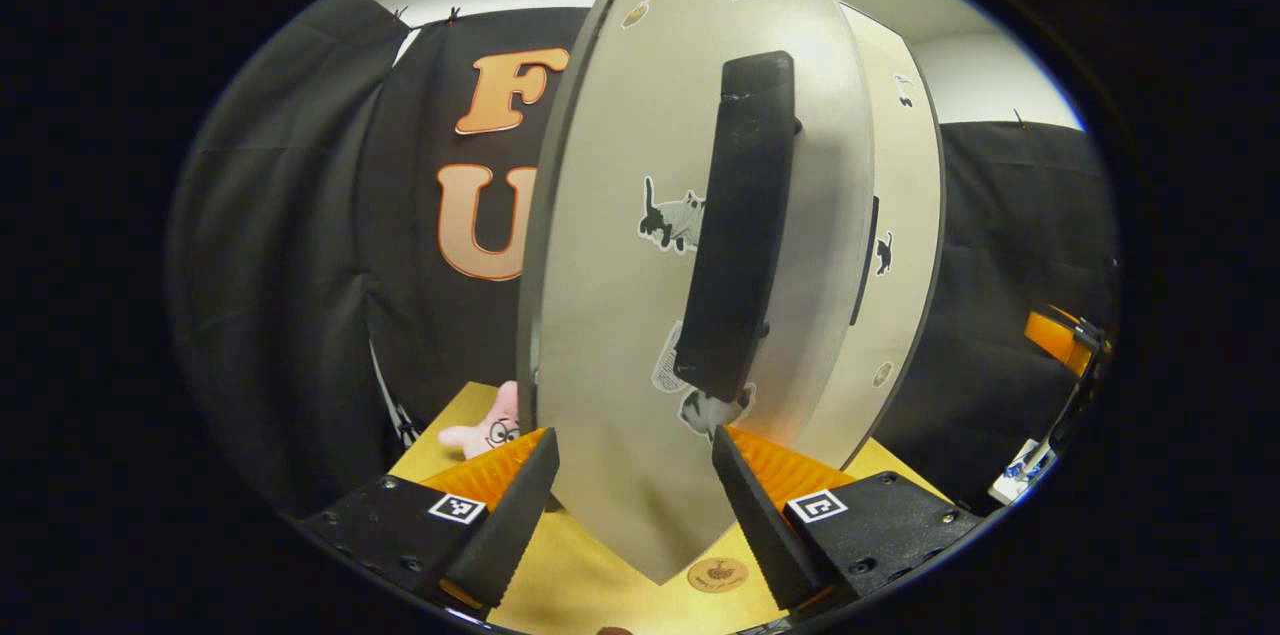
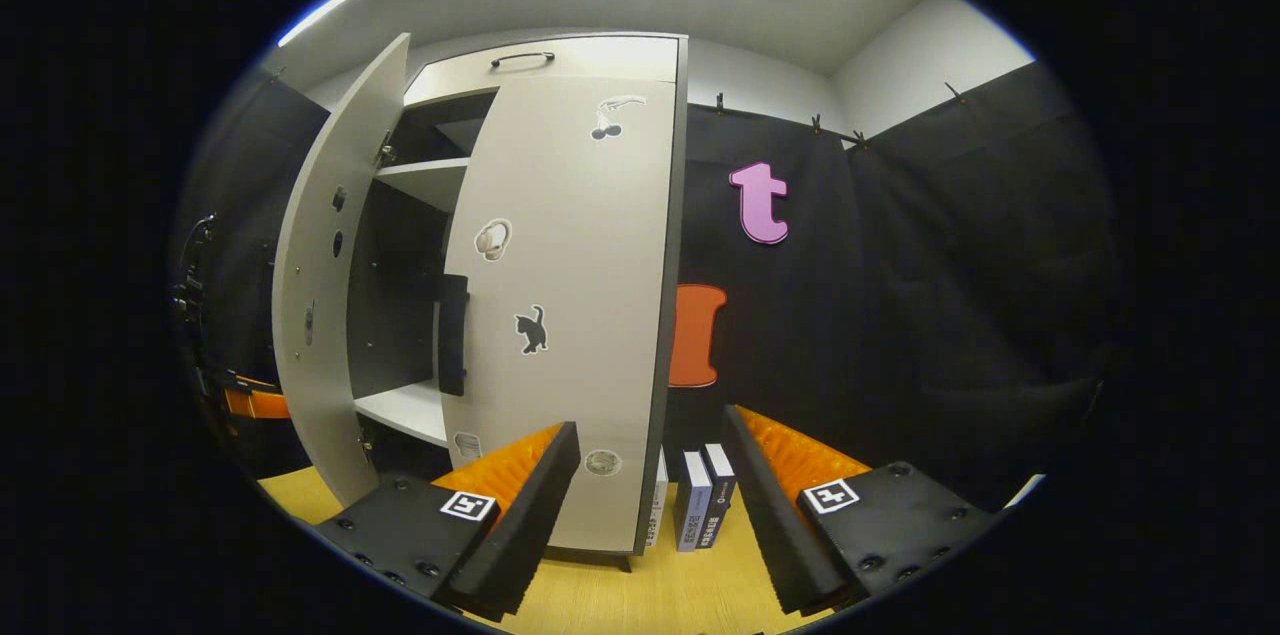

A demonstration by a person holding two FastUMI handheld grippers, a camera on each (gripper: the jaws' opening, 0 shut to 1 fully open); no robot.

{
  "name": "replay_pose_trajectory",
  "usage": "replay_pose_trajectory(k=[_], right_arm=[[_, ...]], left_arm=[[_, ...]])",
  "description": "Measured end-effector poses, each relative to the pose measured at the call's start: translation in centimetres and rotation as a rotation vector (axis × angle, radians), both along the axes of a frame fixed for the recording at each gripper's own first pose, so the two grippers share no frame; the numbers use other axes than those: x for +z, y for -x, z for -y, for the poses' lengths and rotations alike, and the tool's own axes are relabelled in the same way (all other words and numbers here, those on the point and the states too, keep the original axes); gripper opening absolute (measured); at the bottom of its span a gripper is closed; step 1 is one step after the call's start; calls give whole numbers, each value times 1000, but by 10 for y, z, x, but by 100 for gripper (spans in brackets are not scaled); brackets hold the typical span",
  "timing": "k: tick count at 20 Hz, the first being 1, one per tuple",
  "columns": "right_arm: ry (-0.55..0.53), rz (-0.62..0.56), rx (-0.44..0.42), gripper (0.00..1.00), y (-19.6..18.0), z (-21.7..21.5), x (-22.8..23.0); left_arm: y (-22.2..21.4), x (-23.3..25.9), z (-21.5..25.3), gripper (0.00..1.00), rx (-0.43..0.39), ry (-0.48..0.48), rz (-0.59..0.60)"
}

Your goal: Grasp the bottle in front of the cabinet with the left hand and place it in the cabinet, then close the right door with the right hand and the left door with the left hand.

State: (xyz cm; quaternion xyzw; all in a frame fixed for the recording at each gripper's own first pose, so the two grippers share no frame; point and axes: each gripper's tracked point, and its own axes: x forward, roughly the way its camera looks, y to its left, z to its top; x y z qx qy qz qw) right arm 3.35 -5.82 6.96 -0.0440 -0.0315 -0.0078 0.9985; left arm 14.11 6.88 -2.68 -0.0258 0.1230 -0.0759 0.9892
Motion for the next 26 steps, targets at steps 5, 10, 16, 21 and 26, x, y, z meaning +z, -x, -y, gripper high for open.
replay_pose_trajectory(k=[5,10,16,21,26], right_arm=[[-9,-11,-34,96,5,15,-4],[-1,-20,-64,96,11,27,-7],[-3,-25,-99,96,21,41,-9],[-4,-28,-125,96,25,53,-10],[-28,-38,-138,96,22,62,-16]], left_arm=[[-37,-11,38,95,-77,15,-5],[-39,-12,55,94,-105,-32,-1],[-45,-20,61,95,-102,-14,-15],[-50,-28,60,95,-81,-16,-29],[-58,-35,55,95,-49,-16,-40]])
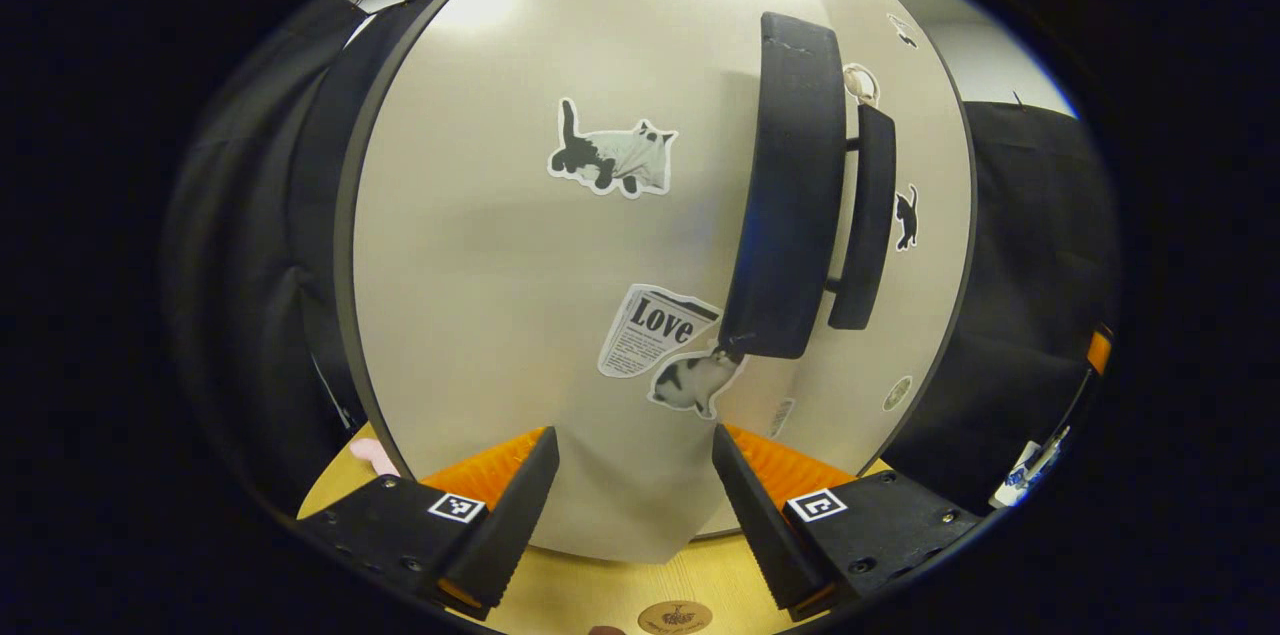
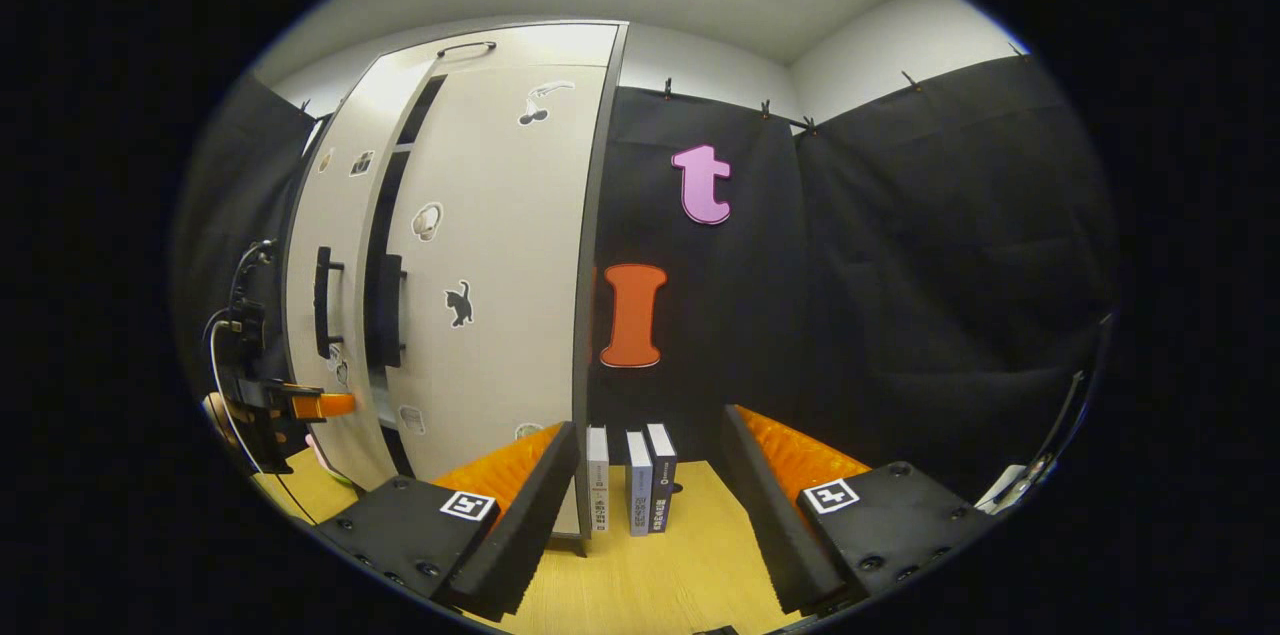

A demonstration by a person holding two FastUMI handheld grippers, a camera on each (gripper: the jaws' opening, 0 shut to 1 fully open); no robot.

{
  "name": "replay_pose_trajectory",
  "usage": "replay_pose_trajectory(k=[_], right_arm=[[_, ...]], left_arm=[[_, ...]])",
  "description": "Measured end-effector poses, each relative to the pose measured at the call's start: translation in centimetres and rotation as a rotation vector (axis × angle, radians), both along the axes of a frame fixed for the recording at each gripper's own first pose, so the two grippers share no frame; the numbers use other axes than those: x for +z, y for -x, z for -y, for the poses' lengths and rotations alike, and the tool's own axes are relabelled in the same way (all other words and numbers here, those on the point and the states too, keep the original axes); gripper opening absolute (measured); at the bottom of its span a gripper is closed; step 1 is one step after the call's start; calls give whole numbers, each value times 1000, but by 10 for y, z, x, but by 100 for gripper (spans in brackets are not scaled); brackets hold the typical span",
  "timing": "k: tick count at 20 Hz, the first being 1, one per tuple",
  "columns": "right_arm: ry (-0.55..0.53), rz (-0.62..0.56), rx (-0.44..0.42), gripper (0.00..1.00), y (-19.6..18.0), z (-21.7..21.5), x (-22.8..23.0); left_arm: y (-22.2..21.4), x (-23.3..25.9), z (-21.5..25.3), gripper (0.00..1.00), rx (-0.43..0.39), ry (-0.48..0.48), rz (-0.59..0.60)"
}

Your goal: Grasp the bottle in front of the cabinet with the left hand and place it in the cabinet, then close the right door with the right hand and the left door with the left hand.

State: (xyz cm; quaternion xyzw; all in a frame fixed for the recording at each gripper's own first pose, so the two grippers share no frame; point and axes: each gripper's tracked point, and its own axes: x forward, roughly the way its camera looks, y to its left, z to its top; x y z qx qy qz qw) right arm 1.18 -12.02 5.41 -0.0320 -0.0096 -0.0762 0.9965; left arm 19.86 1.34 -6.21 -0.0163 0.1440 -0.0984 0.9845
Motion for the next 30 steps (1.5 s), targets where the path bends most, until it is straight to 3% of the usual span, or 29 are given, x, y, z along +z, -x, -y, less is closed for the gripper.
replay_pose_trajectory(k=[15,24,30], right_arm=[[-17,-24,28,96,-26,4,-1],[-20,-9,80,96,-33,-12,23],[-26,14,116,95,-23,-26,49]], left_arm=[[-3,7,-22,95,72,-60,5],[54,90,-45,95,76,-85,103],[97,151,-79,94,136,-97,175]])
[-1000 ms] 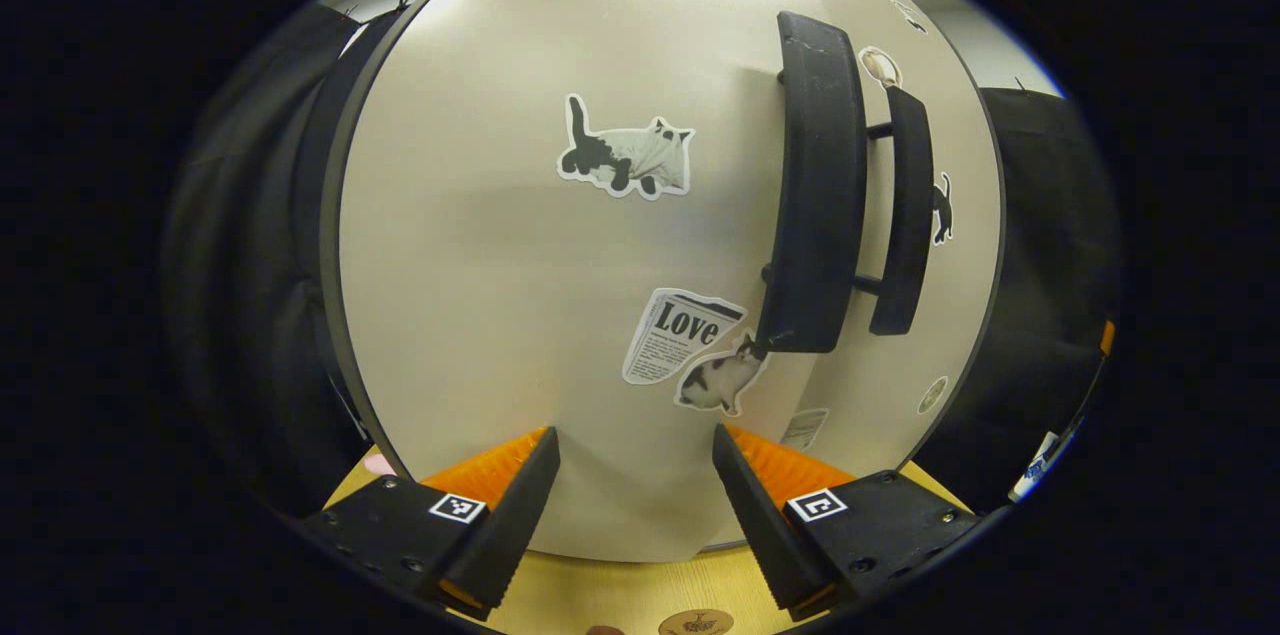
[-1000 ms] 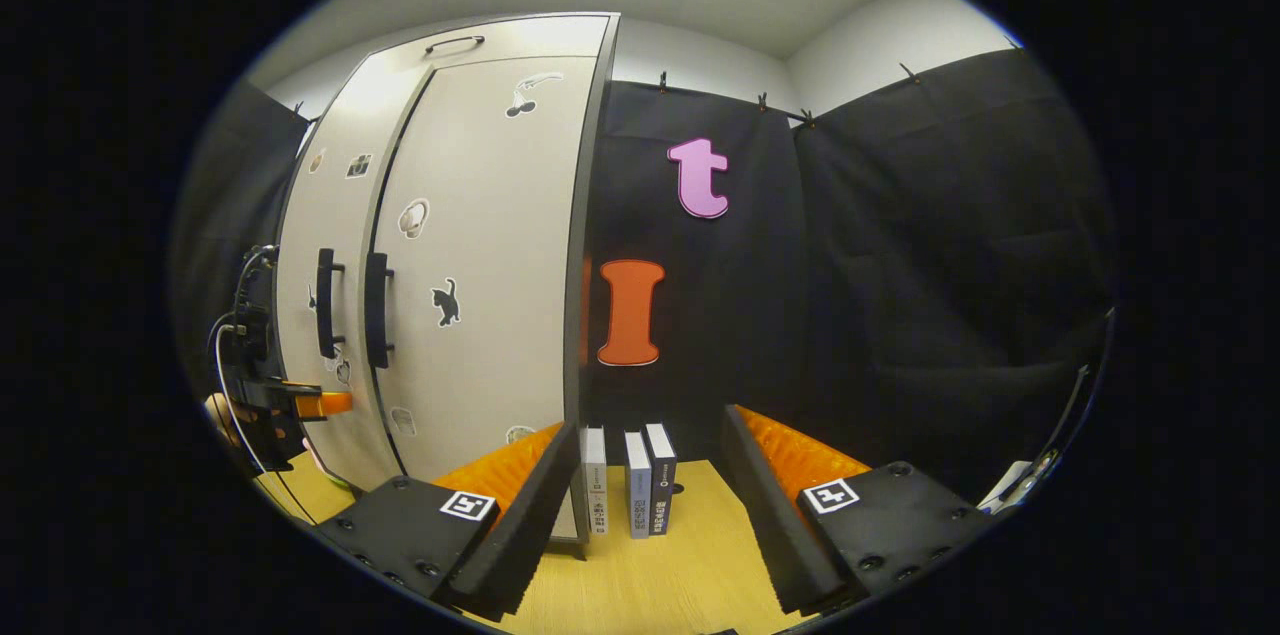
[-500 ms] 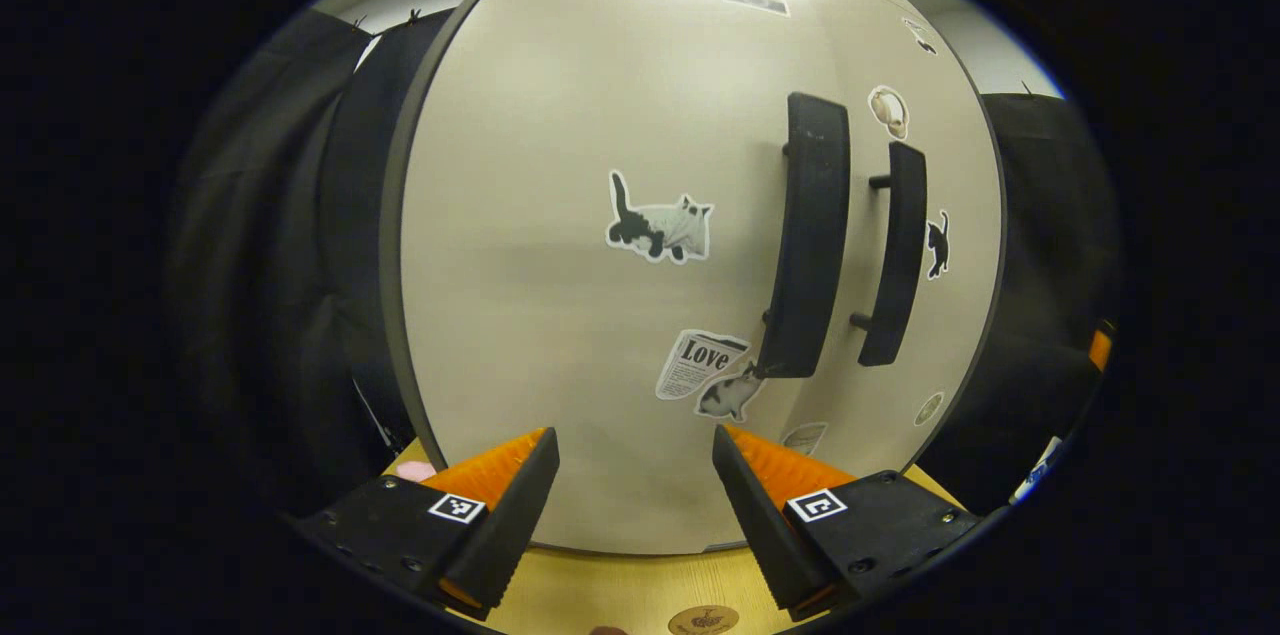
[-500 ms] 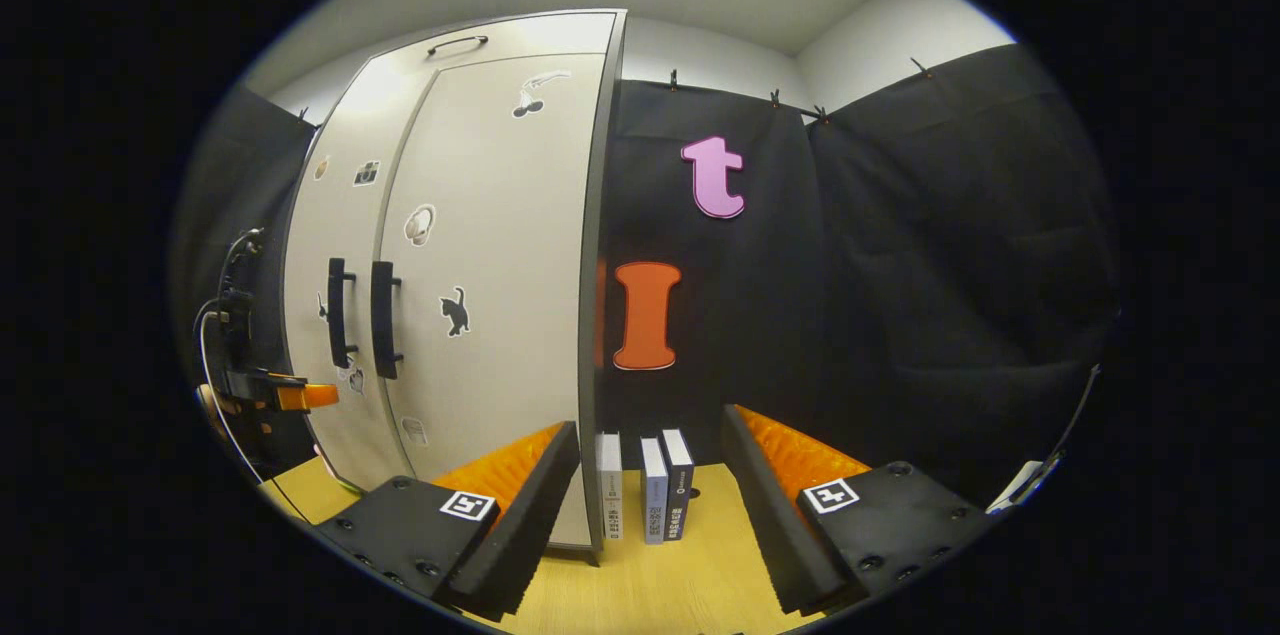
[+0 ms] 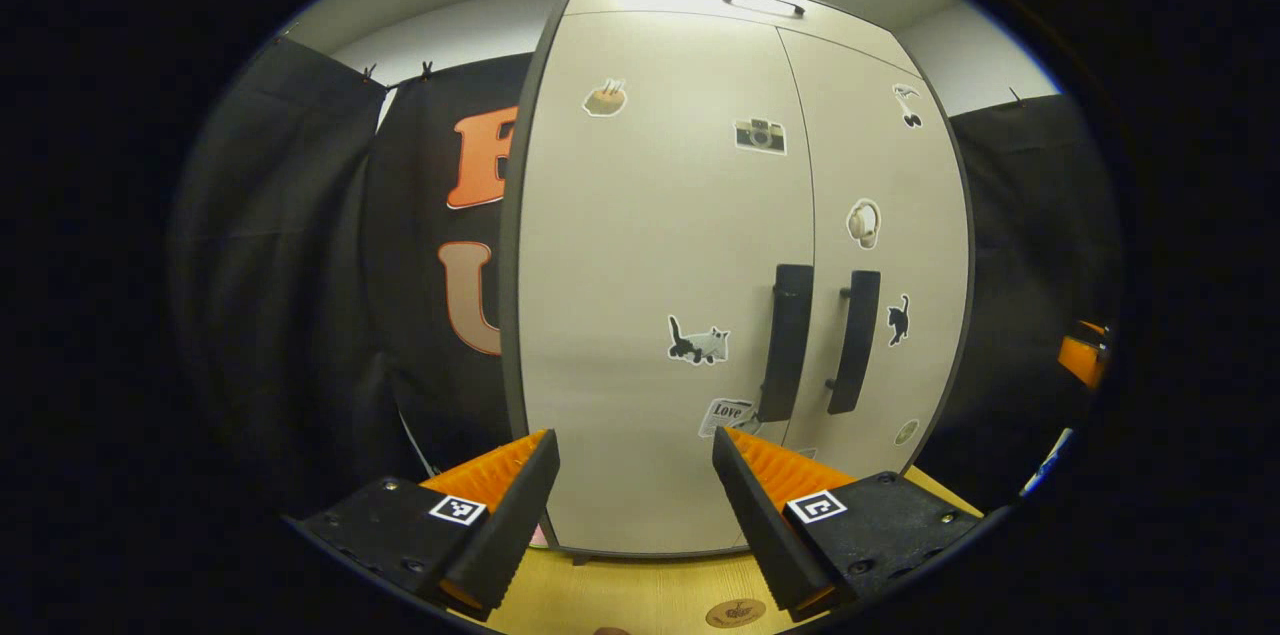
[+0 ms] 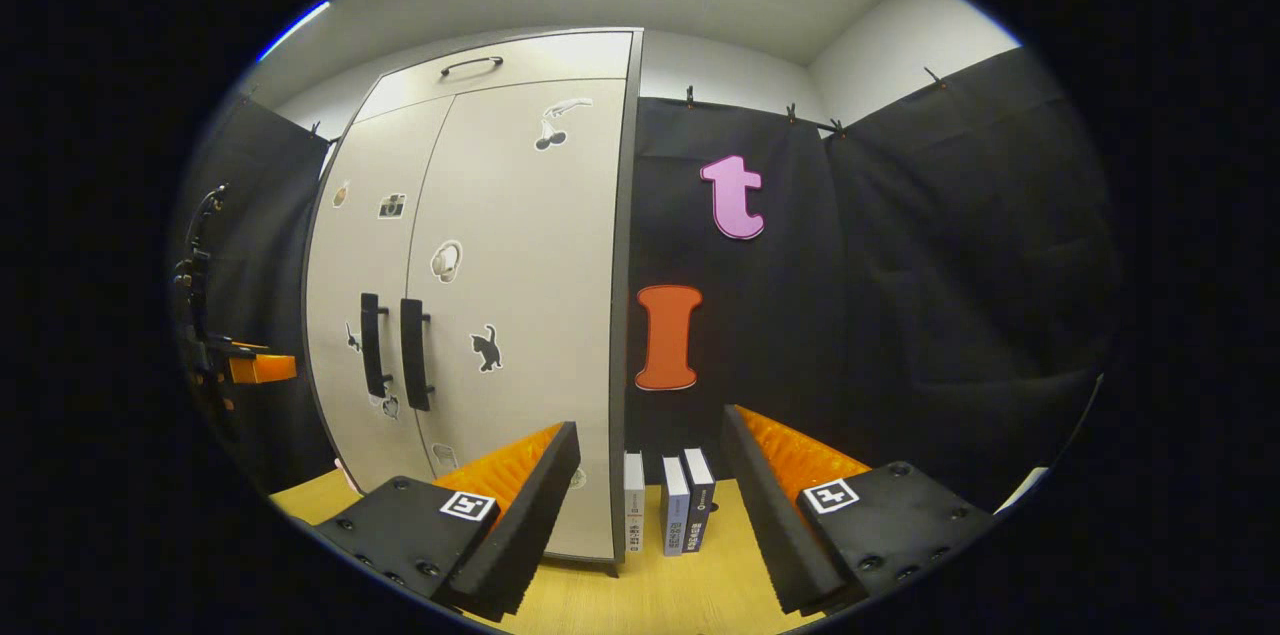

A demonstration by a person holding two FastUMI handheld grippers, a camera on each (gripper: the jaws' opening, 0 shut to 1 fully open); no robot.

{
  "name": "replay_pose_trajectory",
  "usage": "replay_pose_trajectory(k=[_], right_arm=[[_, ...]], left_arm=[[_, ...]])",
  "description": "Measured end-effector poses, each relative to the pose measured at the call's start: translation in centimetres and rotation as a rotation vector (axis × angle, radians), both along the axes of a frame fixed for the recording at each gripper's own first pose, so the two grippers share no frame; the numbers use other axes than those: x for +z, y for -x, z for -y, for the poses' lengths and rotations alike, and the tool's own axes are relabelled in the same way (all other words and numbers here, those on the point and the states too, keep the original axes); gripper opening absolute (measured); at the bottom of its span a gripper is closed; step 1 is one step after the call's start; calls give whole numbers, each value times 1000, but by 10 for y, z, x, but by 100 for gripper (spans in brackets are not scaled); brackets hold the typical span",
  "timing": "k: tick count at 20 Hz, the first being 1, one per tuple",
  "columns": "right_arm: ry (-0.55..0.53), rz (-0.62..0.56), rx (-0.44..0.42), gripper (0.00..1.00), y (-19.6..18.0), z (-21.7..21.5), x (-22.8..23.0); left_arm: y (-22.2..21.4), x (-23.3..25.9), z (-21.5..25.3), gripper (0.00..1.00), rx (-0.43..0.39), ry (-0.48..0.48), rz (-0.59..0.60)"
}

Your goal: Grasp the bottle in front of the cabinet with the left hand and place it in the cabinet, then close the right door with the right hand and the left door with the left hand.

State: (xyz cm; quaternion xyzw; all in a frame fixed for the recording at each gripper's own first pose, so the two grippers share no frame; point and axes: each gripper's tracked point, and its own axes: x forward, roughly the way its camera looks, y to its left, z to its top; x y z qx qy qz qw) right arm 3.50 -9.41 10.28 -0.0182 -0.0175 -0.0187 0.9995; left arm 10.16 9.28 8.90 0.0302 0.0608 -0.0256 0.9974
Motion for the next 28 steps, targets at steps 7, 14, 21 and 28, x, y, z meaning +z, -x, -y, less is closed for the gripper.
replay_pose_trajectory(k=[7,14,21,28], right_arm=[[4,-4,18,95,15,-4,16],[-2,-12,56,96,22,-18,17],[6,-6,63,95,24,-20,21],[-4,-4,75,95,32,-21,22]], left_arm=[[44,47,-34,94,46,31,53],[83,93,-33,93,30,43,126],[100,117,-21,94,2,2,170],[106,116,-12,94,-8,14,160]])
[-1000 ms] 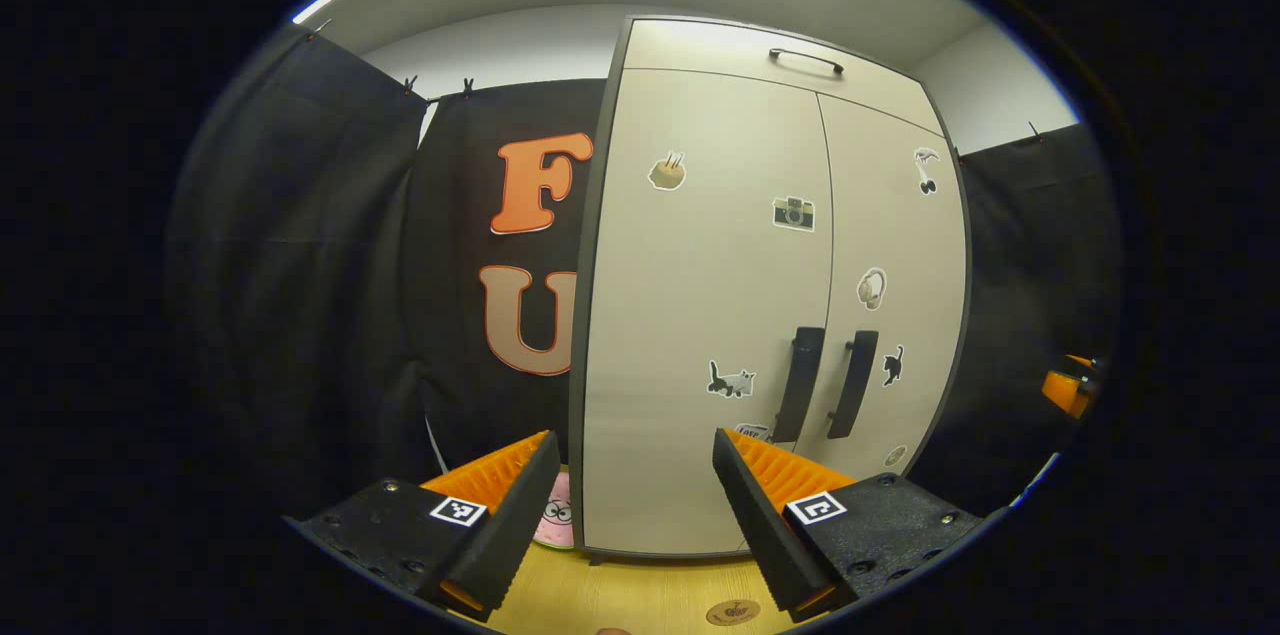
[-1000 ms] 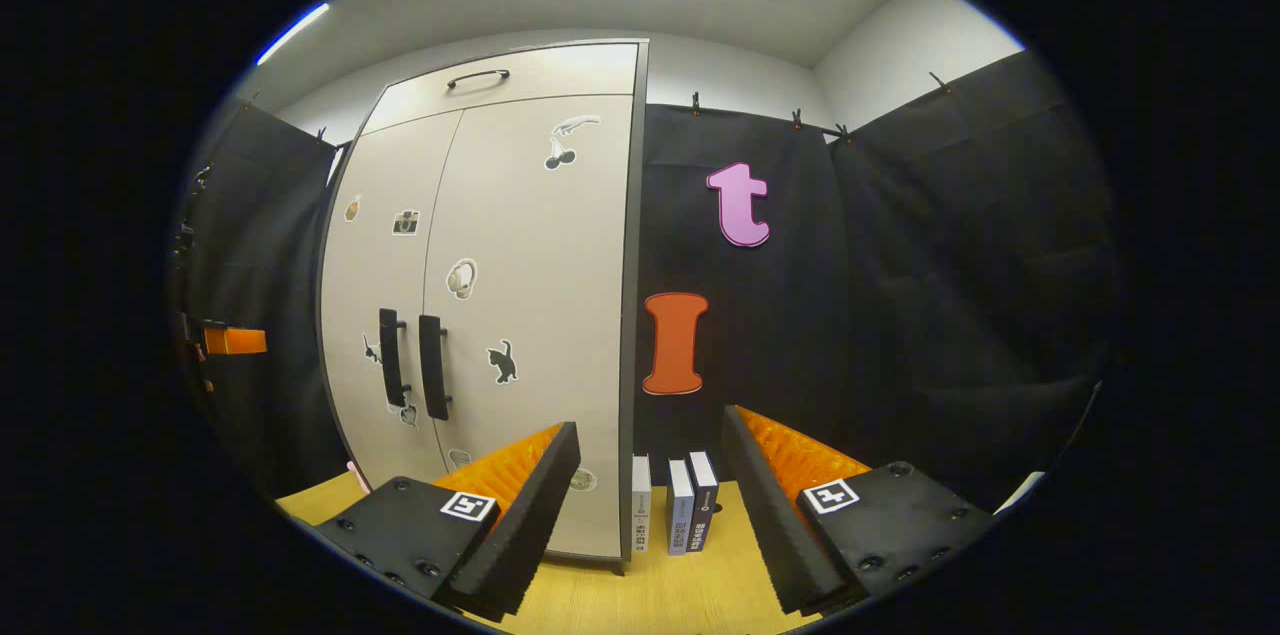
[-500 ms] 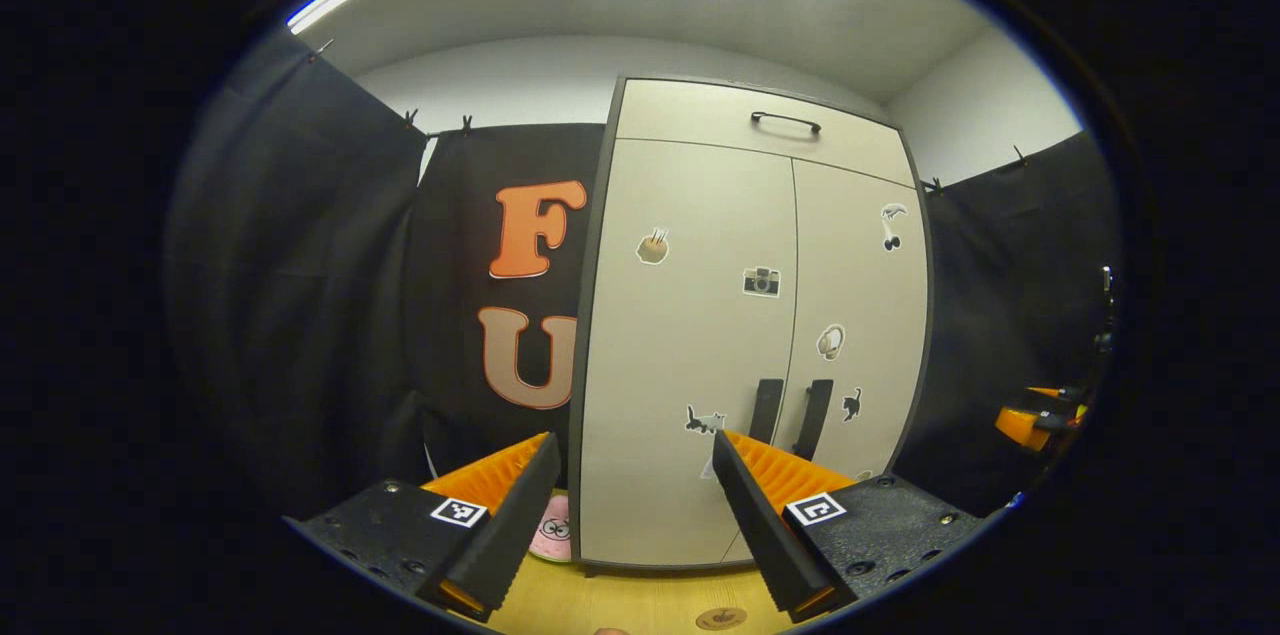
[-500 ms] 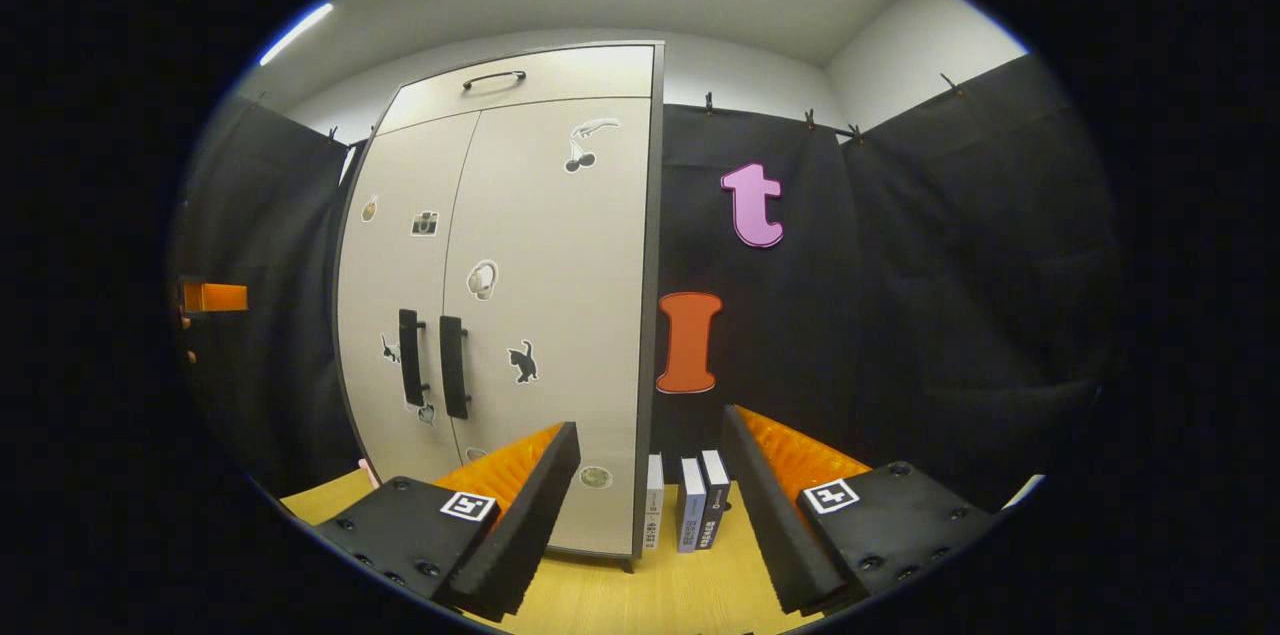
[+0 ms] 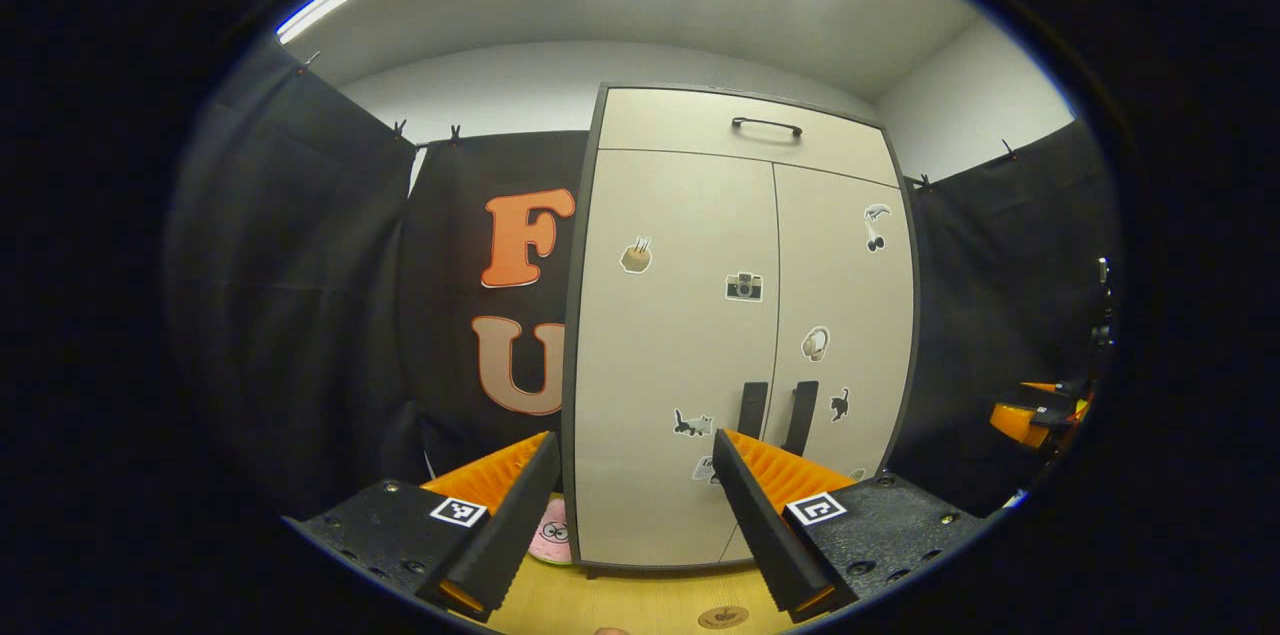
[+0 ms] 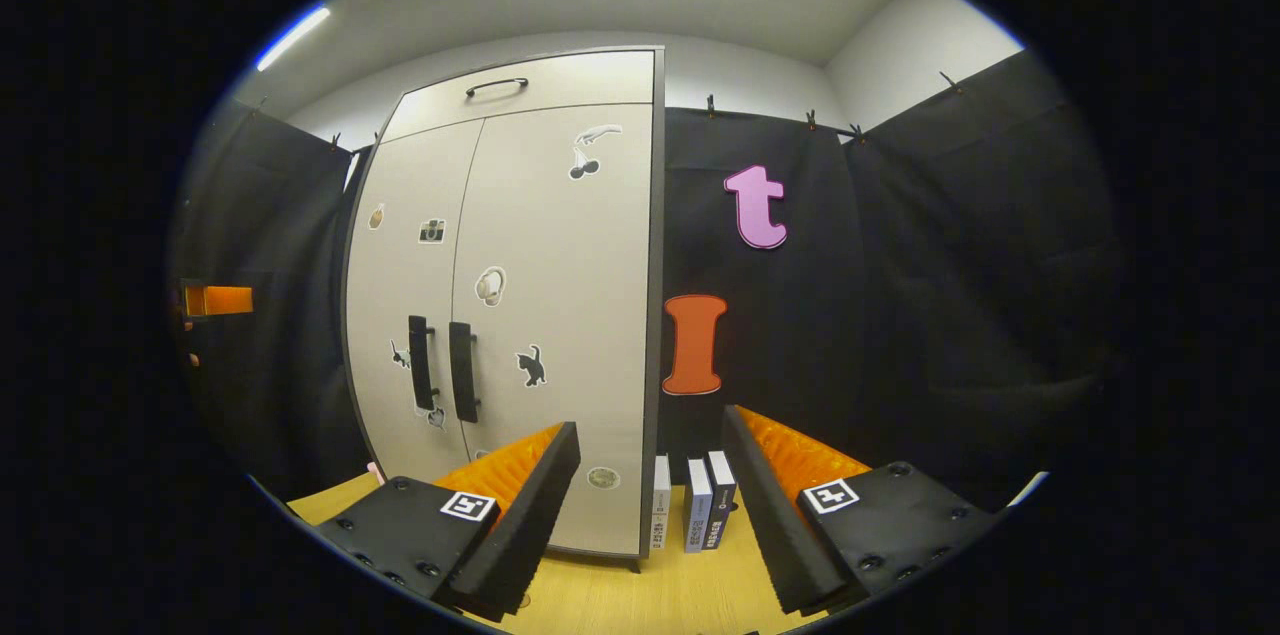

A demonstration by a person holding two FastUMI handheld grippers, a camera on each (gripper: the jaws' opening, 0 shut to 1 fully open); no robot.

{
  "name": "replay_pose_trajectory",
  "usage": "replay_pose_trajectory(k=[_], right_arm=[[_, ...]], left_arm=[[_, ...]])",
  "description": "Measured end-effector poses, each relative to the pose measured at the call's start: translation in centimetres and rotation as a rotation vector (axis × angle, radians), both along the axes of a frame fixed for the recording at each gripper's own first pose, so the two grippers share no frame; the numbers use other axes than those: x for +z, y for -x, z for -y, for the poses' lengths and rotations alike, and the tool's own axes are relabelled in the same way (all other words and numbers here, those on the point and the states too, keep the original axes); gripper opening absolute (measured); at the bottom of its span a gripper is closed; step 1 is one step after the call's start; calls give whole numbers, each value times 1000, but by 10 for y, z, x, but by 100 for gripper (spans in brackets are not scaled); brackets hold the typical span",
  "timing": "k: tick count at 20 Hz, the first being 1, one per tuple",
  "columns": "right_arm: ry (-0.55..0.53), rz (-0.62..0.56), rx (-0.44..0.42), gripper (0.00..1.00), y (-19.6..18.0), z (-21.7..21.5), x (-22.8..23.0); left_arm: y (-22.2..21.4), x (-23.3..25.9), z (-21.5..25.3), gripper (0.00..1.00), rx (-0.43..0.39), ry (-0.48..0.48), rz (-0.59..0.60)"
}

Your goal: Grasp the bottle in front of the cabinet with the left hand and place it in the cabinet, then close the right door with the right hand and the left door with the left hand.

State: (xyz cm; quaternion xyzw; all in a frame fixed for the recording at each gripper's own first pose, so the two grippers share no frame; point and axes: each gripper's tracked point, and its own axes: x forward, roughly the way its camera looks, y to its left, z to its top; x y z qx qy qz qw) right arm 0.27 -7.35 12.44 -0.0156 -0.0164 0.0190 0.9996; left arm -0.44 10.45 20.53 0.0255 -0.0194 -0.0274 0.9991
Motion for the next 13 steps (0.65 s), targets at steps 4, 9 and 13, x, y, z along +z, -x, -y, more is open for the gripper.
replay_pose_trajectory(k=[4,9,13], right_arm=[[1,8,-7,95,6,4,3],[6,4,-28,95,14,9,3],[-4,8,-27,95,18,8,3]], left_arm=[[5,2,2,94,0,0,2],[12,5,5,94,-3,-1,9],[16,-2,9,94,-18,31,-12]])
